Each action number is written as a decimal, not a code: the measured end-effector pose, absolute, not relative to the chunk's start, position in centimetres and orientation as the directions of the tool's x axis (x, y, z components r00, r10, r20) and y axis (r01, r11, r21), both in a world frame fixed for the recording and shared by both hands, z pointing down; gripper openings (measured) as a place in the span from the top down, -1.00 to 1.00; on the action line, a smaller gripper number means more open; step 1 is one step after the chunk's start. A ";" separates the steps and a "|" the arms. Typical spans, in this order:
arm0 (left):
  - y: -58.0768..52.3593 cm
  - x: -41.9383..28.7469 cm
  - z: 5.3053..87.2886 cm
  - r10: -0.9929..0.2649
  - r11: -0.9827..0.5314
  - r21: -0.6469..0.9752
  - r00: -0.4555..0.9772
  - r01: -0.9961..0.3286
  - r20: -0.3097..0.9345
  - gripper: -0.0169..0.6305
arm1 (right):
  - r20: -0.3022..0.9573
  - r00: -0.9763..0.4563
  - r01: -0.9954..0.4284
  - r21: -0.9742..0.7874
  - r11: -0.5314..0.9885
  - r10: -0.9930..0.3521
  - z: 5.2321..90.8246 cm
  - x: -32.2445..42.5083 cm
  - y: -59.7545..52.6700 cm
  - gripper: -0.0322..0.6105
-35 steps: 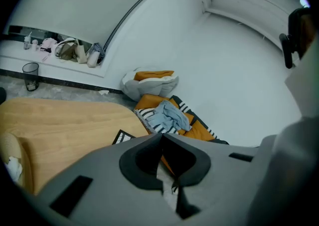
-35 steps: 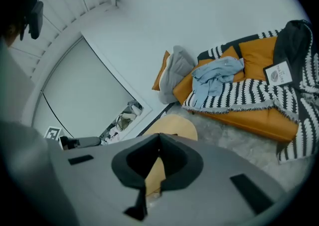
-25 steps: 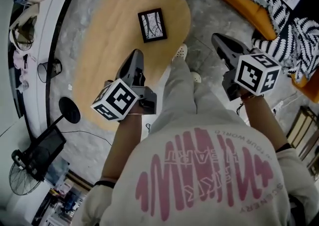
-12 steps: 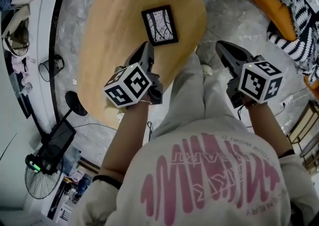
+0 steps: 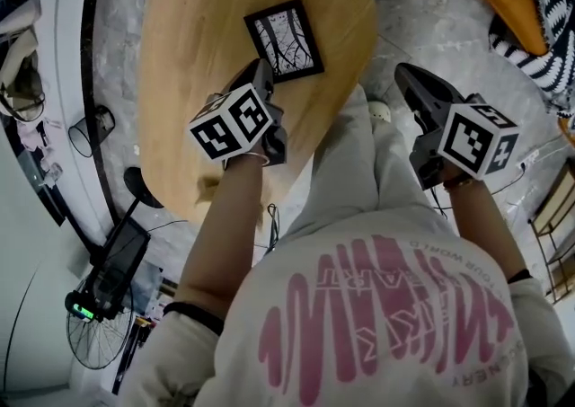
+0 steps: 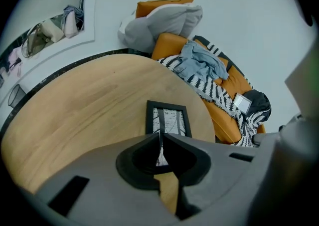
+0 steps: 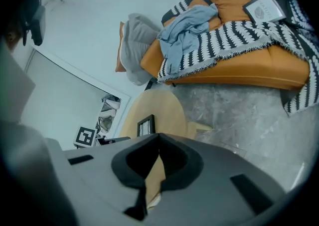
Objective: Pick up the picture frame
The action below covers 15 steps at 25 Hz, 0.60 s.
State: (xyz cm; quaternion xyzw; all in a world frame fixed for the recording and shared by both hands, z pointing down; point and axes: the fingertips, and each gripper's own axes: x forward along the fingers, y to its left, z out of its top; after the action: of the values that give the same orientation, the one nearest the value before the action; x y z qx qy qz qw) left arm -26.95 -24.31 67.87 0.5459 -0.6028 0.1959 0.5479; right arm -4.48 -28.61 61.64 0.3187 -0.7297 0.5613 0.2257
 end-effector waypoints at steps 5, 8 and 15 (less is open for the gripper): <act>-24.9 -28.0 69.9 -0.386 0.310 0.294 0.163 -0.904 0.908 0.79 | 0.681 -0.700 -0.713 -0.681 0.166 -0.216 62.1 -4.3 -29.3 0.89; -25.5 -28.4 70.4 -0.364 0.292 0.272 0.156 -0.917 0.918 0.70 | 0.683 -0.691 -0.720 -0.679 0.143 -0.236 62.3 -4.1 -30.0 0.89; -26.2 -28.8 71.8 -0.300 0.245 0.226 0.148 -0.943 0.942 0.55 | 0.676 -0.695 -0.713 -0.693 0.108 -0.245 62.4 -4.3 -30.8 0.89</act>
State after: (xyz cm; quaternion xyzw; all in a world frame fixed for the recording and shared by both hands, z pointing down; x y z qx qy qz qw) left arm -28.79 -26.18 71.76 0.5361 -0.5796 0.3000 0.5353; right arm -4.28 -30.81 62.44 0.3341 -0.7163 0.5783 0.2023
